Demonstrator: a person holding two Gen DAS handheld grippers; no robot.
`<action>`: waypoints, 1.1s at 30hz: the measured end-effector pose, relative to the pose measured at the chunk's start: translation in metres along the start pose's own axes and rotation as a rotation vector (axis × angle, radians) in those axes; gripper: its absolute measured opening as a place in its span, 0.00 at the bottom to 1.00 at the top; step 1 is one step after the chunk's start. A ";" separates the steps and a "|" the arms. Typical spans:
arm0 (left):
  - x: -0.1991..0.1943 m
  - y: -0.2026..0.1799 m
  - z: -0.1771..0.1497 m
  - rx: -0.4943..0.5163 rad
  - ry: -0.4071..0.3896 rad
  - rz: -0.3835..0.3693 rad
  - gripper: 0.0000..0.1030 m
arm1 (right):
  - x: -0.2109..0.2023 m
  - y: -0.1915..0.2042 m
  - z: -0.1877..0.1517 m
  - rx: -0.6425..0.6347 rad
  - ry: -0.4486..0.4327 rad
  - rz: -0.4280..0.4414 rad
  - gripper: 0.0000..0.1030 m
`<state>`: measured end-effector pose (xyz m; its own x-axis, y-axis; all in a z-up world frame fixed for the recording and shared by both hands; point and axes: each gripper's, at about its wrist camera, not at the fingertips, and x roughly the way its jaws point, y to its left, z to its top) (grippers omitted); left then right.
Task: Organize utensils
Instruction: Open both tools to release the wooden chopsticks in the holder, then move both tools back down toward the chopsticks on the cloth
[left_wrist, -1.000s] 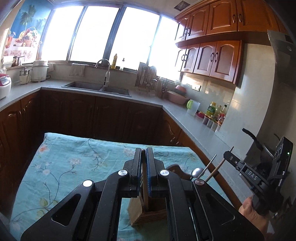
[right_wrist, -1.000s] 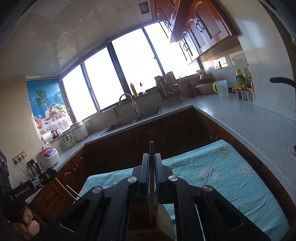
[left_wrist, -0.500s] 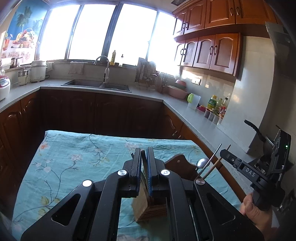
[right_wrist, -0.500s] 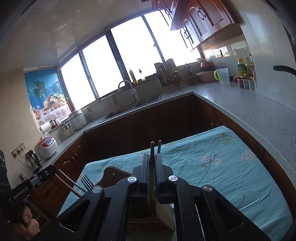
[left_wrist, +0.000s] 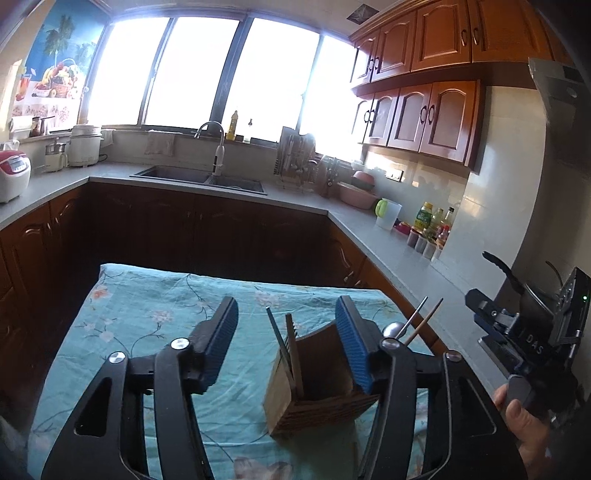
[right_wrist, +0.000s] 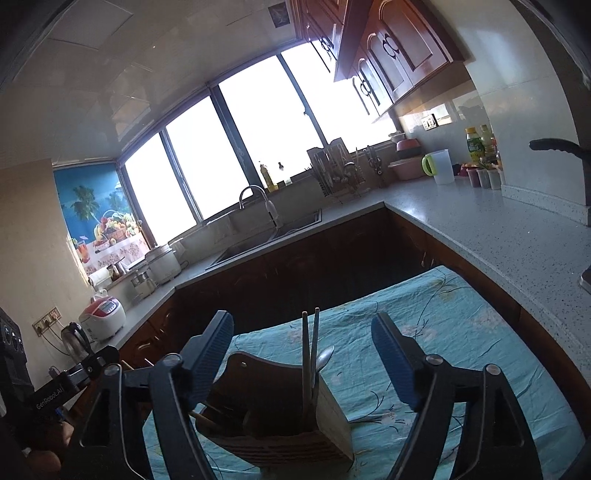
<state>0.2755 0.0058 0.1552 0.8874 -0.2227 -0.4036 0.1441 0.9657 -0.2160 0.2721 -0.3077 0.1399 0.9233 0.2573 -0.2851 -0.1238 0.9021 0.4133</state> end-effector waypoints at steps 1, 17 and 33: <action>-0.004 0.002 -0.002 -0.005 -0.001 0.010 0.67 | -0.006 0.000 0.000 -0.001 -0.010 0.001 0.85; -0.054 0.036 -0.108 -0.051 0.161 0.091 0.81 | -0.087 -0.021 -0.087 0.030 0.103 -0.034 0.94; -0.077 0.043 -0.178 -0.052 0.314 0.098 0.81 | -0.128 -0.028 -0.158 -0.071 0.228 -0.130 0.94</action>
<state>0.1353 0.0411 0.0183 0.7162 -0.1669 -0.6777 0.0345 0.9782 -0.2045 0.0997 -0.3110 0.0280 0.8282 0.2021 -0.5227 -0.0426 0.9527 0.3008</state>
